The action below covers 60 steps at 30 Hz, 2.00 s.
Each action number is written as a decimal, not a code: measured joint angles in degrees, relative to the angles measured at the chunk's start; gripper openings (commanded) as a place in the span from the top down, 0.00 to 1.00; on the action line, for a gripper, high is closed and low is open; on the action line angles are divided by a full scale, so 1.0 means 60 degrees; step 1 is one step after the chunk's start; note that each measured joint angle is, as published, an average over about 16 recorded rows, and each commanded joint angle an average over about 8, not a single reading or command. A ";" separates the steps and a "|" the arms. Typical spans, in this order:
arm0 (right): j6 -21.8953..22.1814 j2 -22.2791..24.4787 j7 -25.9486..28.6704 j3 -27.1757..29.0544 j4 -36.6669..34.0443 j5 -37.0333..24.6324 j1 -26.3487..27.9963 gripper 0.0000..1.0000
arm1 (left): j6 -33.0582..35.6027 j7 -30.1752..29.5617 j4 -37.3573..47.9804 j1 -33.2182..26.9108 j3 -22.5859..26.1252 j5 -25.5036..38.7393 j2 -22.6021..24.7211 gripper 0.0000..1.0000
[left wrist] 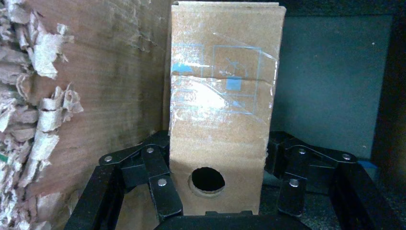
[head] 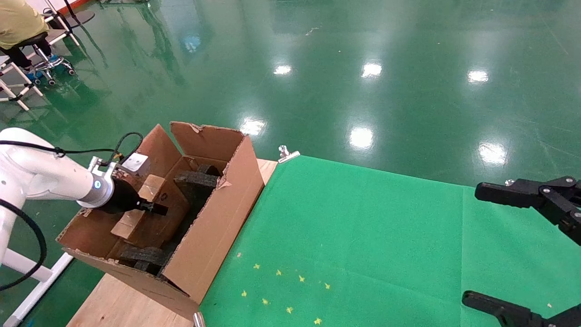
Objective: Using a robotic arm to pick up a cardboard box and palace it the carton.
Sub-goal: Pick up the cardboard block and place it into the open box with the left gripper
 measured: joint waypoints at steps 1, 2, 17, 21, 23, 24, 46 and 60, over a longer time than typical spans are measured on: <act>0.0000 0.0000 0.0000 0.0000 0.0000 0.0000 0.0000 0.00 | -0.0011 -0.0005 0.0001 0.0008 -0.0002 -0.0003 0.0001 0.10; 0.0000 0.0000 0.0000 -0.0001 0.0000 0.0000 0.0000 0.00 | -0.0027 -0.0010 0.0002 0.0015 -0.0004 -0.0006 0.0002 0.02; 0.0000 0.0001 -0.0004 -0.0007 -0.0006 0.0003 0.0002 0.00 | -0.0111 -0.0046 0.0043 -0.0175 0.0054 0.0071 -0.0041 0.00; 0.0000 0.0001 -0.0005 -0.0009 -0.0007 0.0004 0.0004 0.00 | -0.0125 -0.0051 0.0055 -0.0307 0.0093 0.0124 -0.0060 0.00; 0.0000 0.0001 -0.0006 -0.0010 -0.0008 0.0005 0.0004 0.00 | -0.0134 -0.0053 0.0059 -0.0373 0.0110 0.0149 -0.0064 0.00; 0.0000 0.0001 -0.0006 -0.0011 -0.0008 0.0005 0.0004 0.00 | -0.0138 -0.0053 0.0058 -0.0406 0.0118 0.0159 -0.0064 0.00; 0.0004 0.0006 -0.0012 -0.0022 -0.0009 0.0013 0.0007 0.00 | 0.0309 -0.0318 -0.0914 -0.2343 -0.0474 -0.0720 -0.0363 0.00; 0.0008 0.0009 -0.0015 -0.0028 -0.0010 0.0017 0.0008 0.00 | 0.3384 -0.0999 -0.4197 -0.2576 -0.1805 -0.3246 -0.1910 0.00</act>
